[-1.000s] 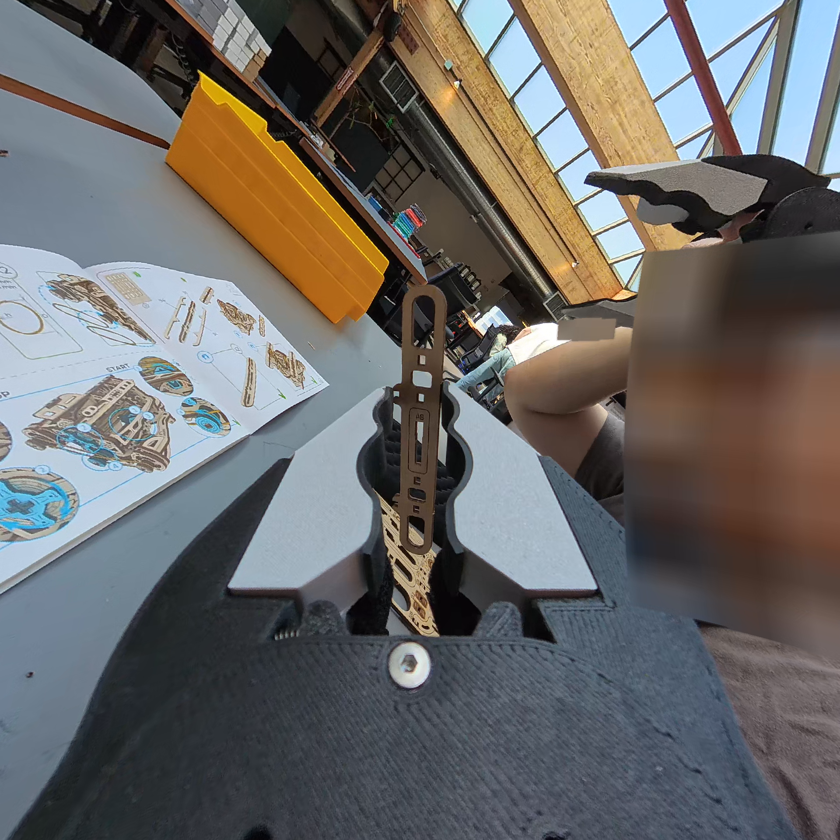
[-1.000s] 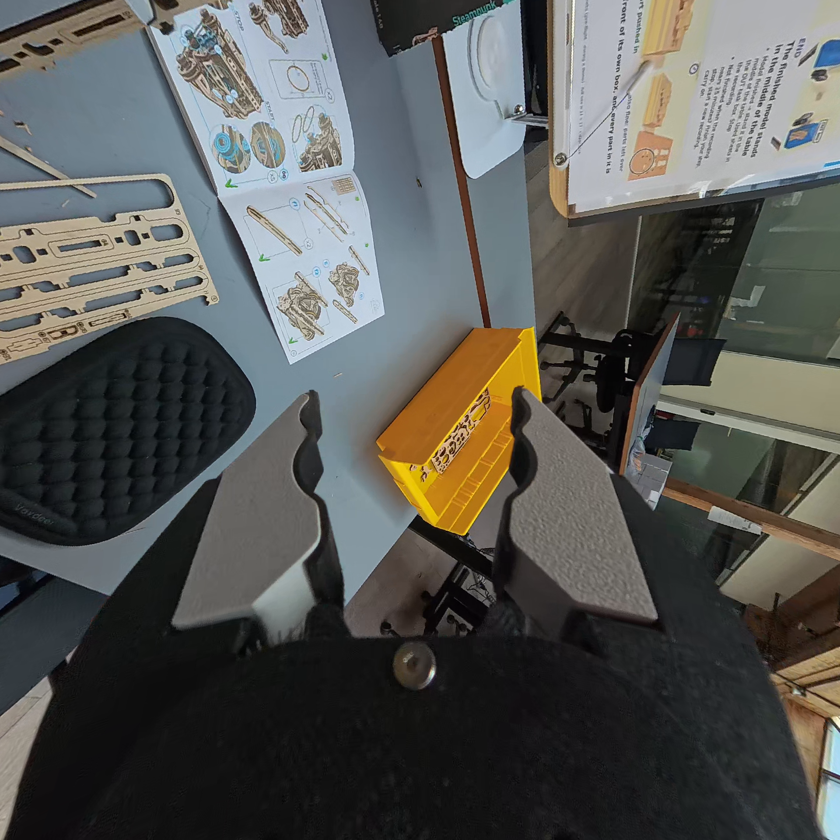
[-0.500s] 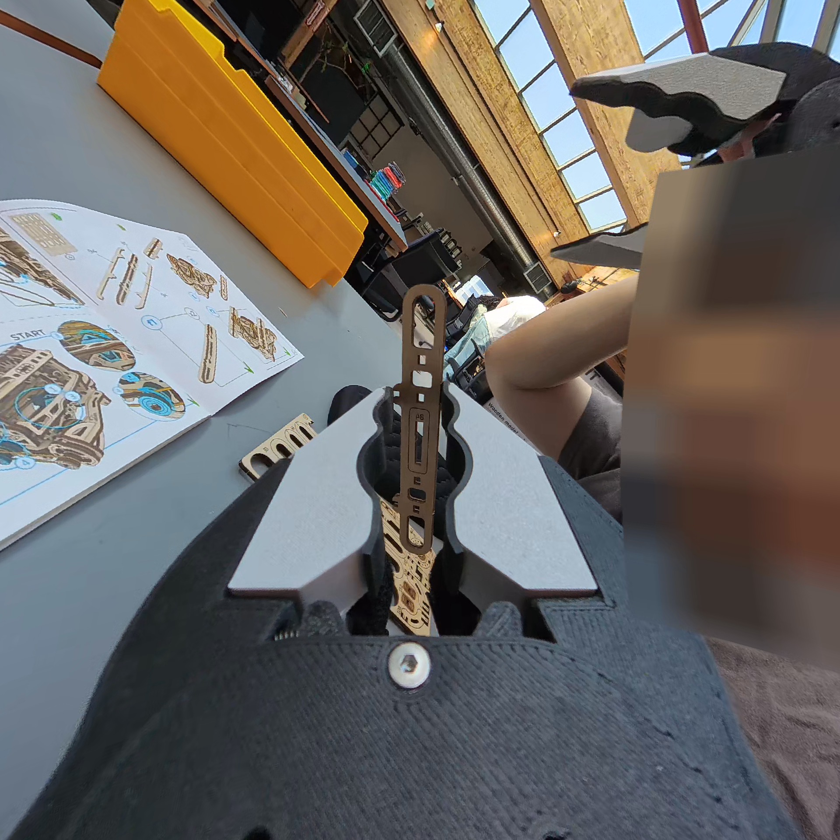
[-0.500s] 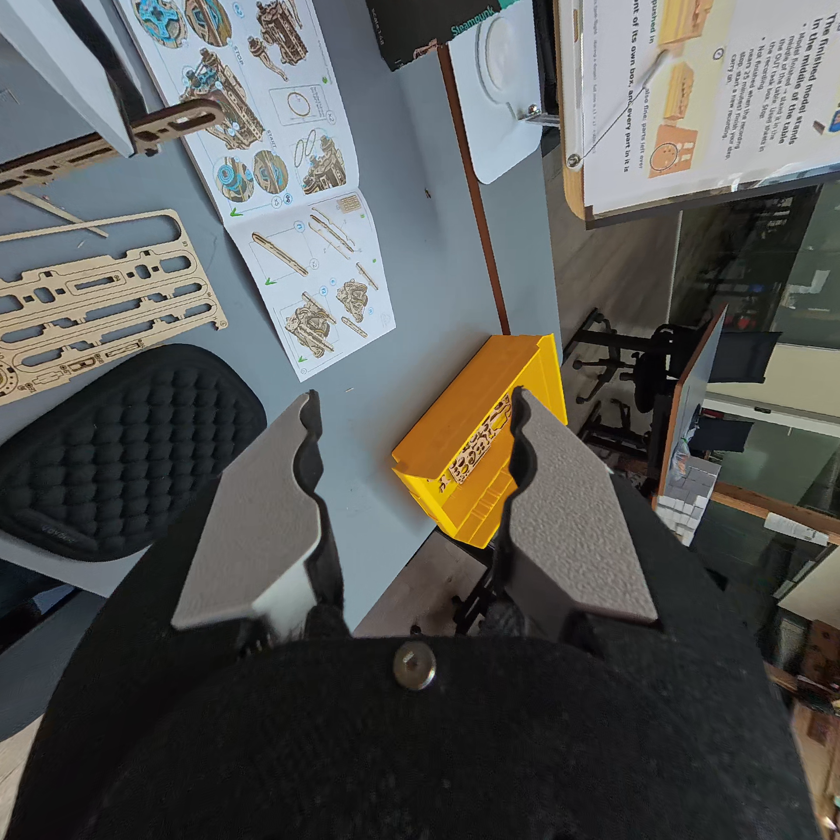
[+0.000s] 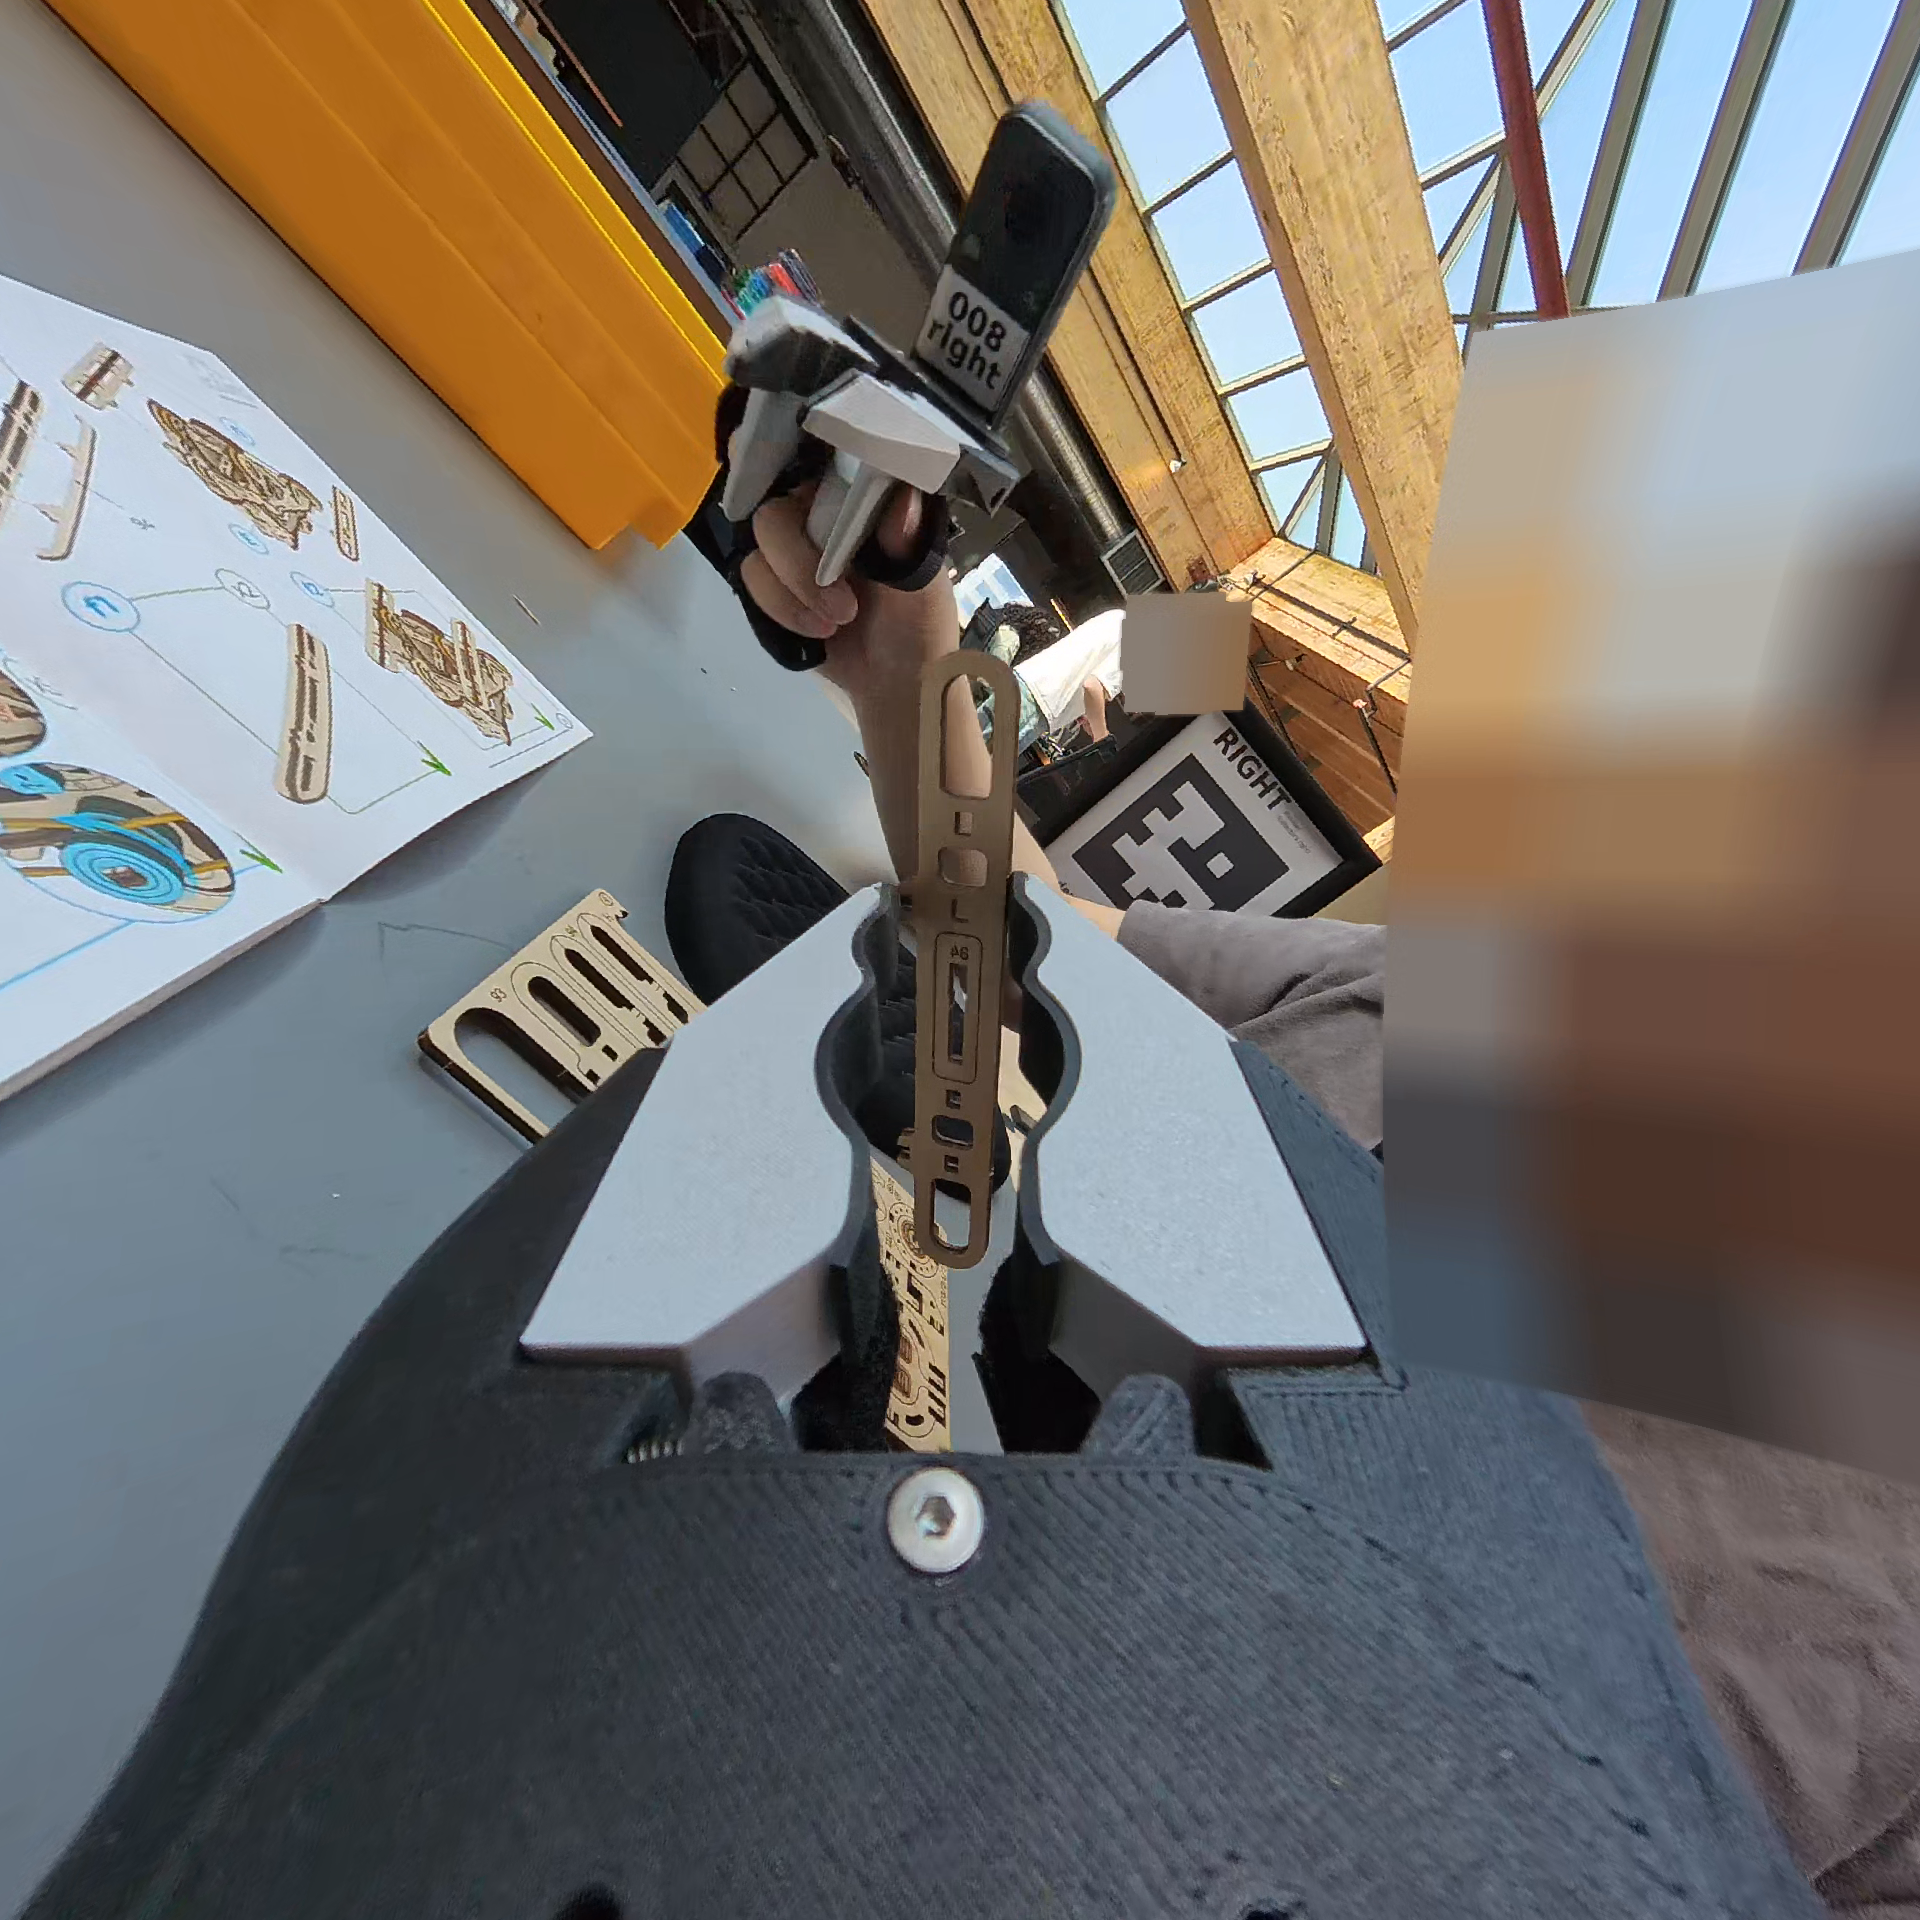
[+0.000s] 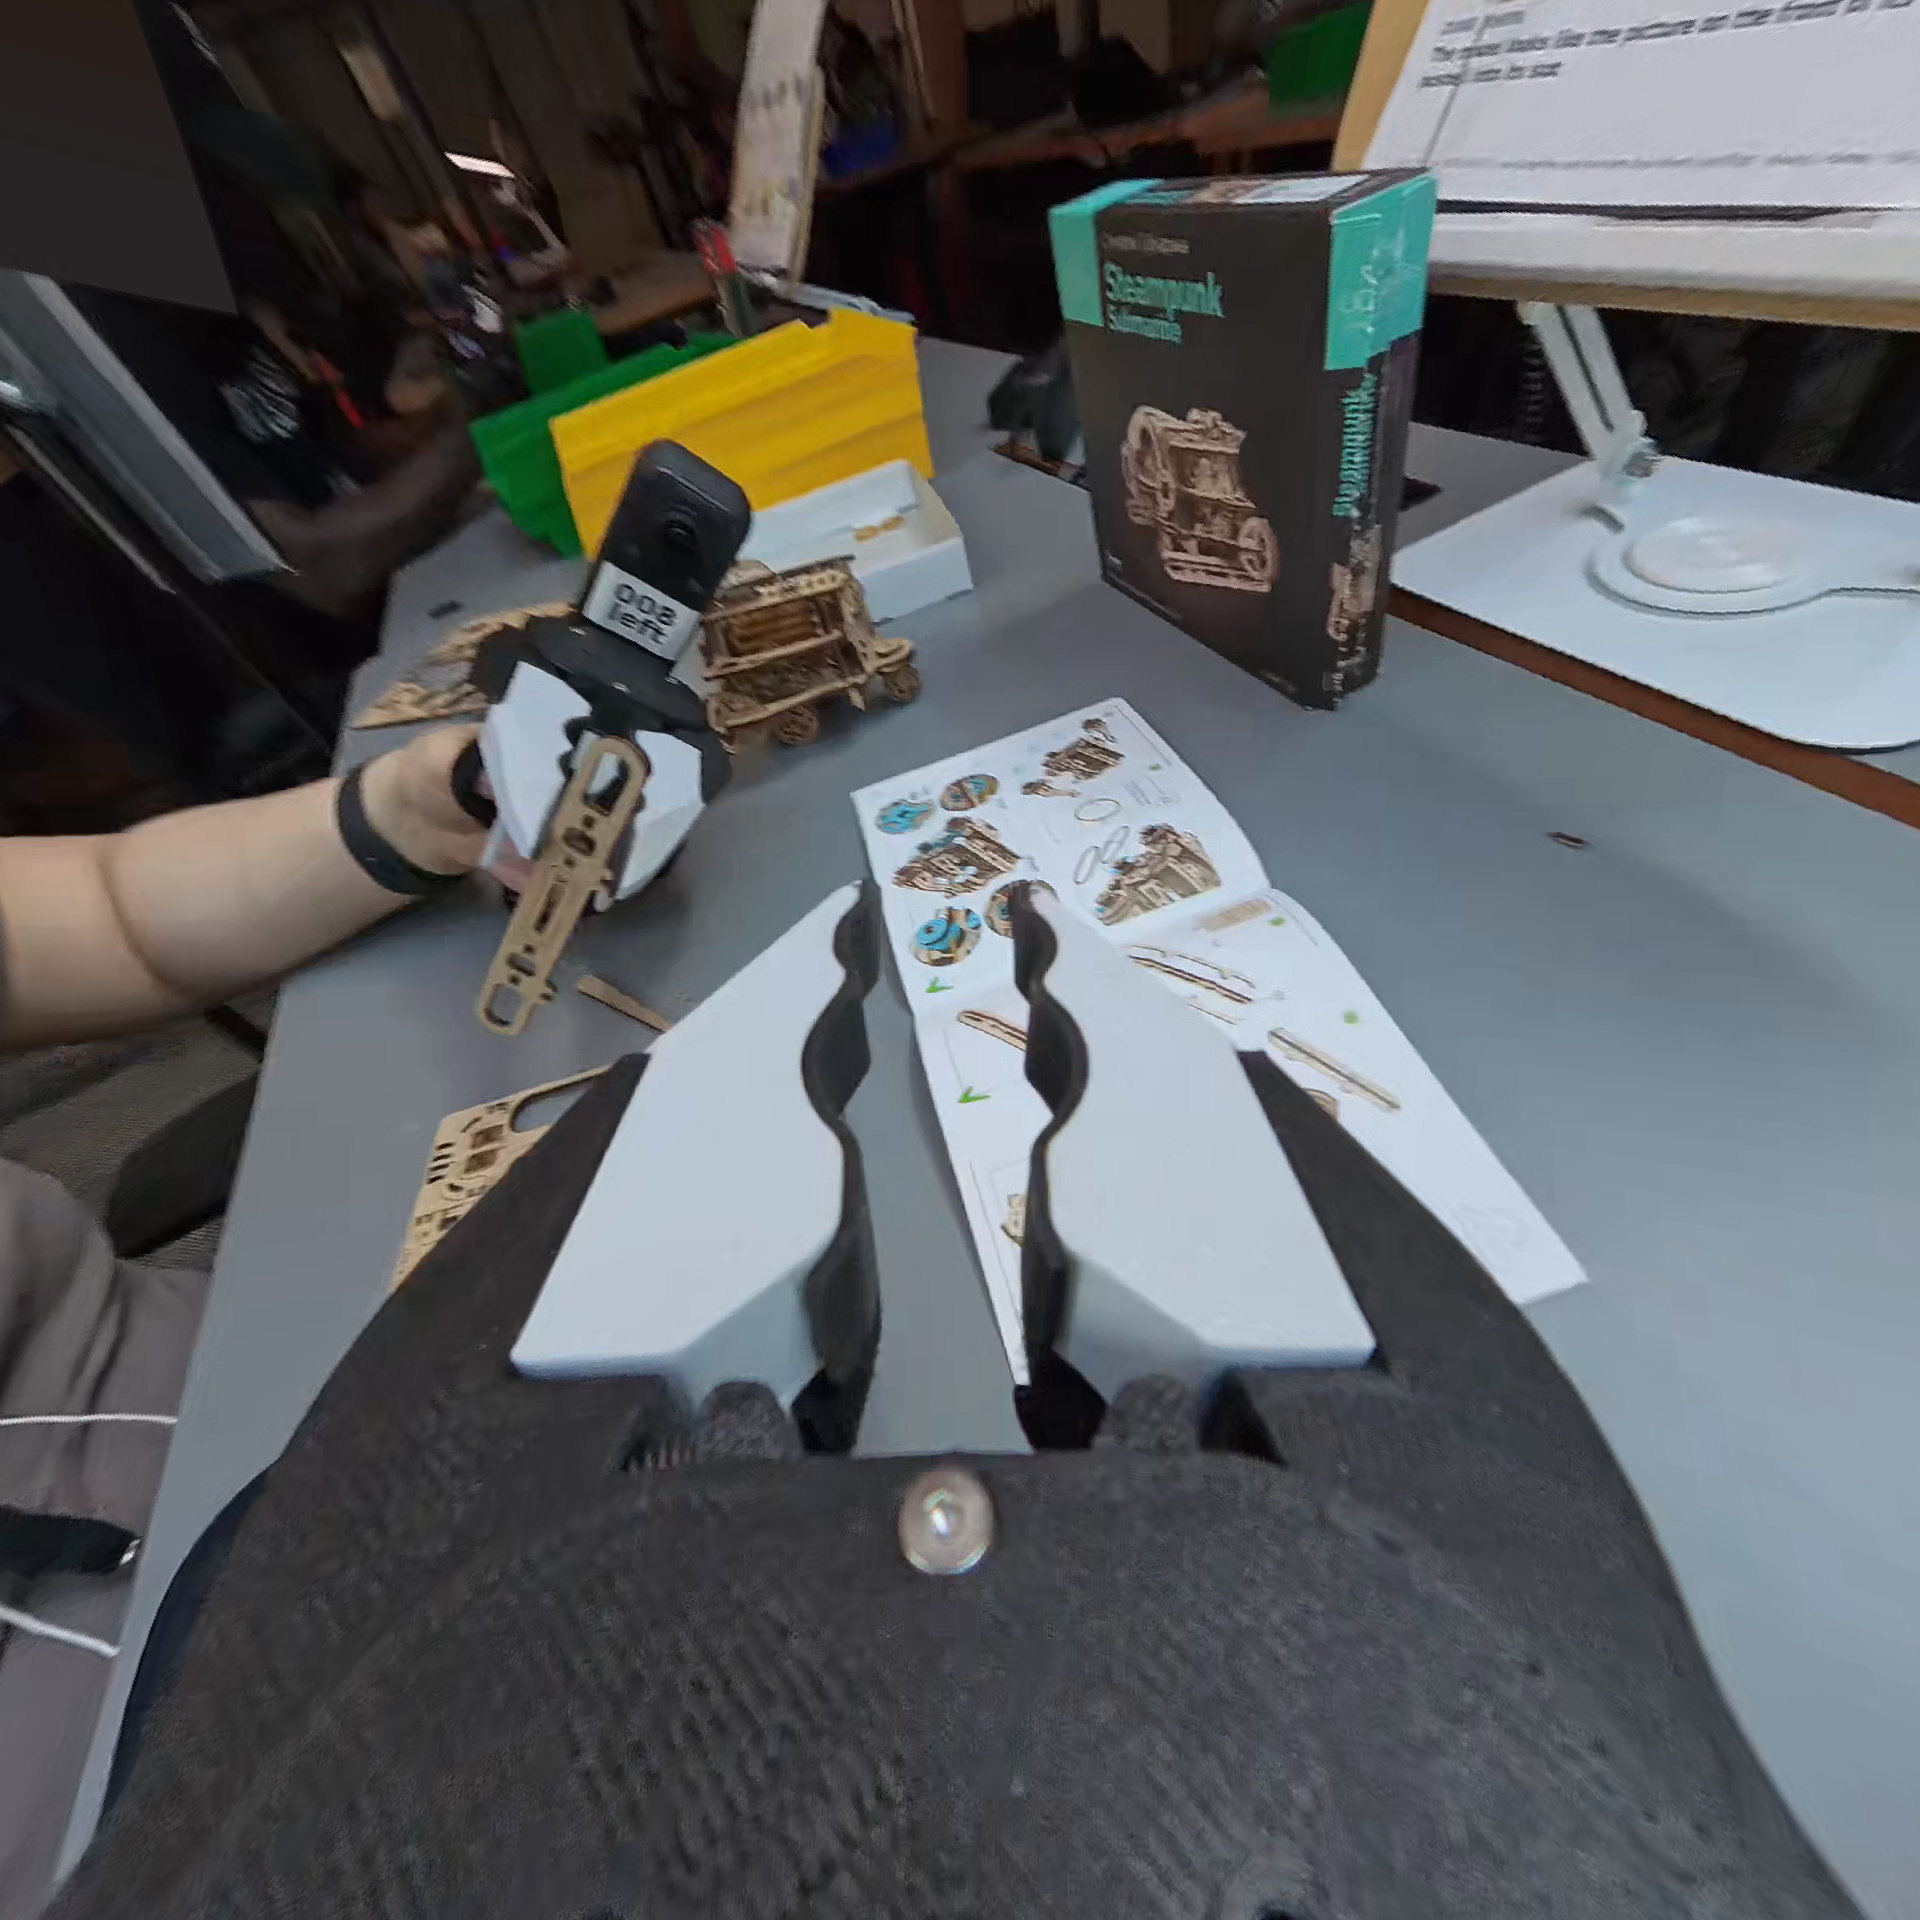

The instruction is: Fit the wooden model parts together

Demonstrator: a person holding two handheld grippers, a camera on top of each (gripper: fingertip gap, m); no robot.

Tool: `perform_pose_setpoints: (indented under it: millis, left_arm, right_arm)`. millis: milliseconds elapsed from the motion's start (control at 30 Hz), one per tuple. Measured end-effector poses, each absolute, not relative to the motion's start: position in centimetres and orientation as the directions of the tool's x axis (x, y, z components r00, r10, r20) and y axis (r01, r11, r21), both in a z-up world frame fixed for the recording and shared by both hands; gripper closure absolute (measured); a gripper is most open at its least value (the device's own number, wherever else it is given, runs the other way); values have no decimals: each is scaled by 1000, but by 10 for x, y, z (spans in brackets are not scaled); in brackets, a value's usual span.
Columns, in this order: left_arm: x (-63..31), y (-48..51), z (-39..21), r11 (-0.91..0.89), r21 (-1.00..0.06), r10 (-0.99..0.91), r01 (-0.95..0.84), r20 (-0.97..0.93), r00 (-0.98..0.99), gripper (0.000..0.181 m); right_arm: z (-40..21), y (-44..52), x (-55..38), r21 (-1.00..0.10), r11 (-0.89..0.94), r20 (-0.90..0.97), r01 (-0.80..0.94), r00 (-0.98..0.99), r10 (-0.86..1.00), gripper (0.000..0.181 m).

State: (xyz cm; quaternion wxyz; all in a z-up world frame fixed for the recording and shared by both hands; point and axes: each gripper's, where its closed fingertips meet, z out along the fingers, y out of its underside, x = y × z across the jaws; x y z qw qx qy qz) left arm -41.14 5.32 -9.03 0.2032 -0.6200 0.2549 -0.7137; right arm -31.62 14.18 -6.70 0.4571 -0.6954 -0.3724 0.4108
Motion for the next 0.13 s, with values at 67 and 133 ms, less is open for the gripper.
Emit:
perform_pose_setpoints:
  millis: [67, 133]
  left_arm:
    - [-411, 52, -87, -798, -603, -591, -21, 788, -173, 163]
    - [-411, 50, -84, -810, -587, -573, -15, 796, -197, 163]
  right_arm:
    - [-63, 131, -318, -929, -369, -355, 14, 245, 902, 179]
    - [-60, 126, -322, -906, -419, -424, -67, 157, 892, 181]
